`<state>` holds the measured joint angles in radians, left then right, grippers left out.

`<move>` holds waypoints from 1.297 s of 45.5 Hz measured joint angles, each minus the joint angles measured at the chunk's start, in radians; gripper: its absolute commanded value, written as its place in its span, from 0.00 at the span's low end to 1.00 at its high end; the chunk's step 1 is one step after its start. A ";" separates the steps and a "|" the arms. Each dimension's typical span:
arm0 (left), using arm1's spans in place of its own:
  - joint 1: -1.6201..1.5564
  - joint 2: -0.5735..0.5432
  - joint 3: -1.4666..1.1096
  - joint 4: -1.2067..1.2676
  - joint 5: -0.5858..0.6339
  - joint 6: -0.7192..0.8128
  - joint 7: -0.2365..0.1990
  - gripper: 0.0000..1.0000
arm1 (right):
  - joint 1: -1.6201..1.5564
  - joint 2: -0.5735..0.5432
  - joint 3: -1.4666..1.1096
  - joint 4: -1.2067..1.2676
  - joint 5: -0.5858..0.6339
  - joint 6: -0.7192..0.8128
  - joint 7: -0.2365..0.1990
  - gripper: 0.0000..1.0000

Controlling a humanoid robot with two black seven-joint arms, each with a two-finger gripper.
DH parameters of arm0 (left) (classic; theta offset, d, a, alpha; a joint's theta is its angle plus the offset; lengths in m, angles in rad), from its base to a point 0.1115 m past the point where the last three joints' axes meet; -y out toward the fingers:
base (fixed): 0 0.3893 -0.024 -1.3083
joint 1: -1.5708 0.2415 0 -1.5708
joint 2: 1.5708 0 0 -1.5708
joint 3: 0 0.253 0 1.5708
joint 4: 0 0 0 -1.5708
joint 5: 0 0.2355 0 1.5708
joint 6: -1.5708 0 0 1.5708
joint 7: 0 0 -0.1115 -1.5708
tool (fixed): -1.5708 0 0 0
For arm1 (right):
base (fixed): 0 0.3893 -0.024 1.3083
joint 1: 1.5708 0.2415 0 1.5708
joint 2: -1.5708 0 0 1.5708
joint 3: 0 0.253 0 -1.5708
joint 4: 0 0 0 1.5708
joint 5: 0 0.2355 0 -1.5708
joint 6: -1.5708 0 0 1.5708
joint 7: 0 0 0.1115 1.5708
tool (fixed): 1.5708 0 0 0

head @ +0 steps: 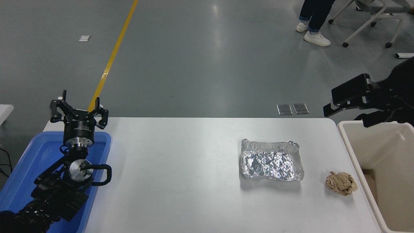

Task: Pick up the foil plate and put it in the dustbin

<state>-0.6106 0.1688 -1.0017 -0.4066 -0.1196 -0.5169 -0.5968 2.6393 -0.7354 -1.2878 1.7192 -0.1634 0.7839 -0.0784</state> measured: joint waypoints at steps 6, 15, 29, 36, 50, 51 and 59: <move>0.000 0.000 0.000 0.000 0.000 0.000 0.000 0.99 | -0.050 -0.001 -0.003 -0.005 -0.001 0.001 -0.001 1.00; 0.000 0.000 0.000 0.000 0.000 0.000 0.000 0.99 | -0.165 0.000 -0.005 -0.037 -0.003 -0.046 -0.006 1.00; -0.001 0.000 0.000 0.000 0.000 0.000 0.000 0.99 | -0.361 -0.003 -0.002 -0.130 0.006 -0.177 -0.008 1.00; -0.001 0.000 0.000 0.000 0.000 0.000 0.000 0.99 | -0.484 -0.004 0.004 -0.188 0.013 -0.282 -0.009 1.00; -0.001 0.000 0.000 0.000 0.000 0.000 0.000 0.99 | -0.697 -0.001 0.021 -0.254 0.093 -0.454 -0.009 1.00; -0.001 0.000 0.000 0.000 0.000 0.000 0.000 0.99 | -0.717 -0.001 0.026 -0.257 0.097 -0.468 -0.009 1.00; -0.001 0.000 0.000 0.000 0.000 0.000 0.000 0.99 | -0.818 0.000 0.079 -0.271 0.119 -0.530 -0.009 1.00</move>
<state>-0.6115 0.1687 -1.0017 -0.4065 -0.1197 -0.5169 -0.5967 1.8214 -0.7356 -1.2087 1.4486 -0.0446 0.2537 -0.0875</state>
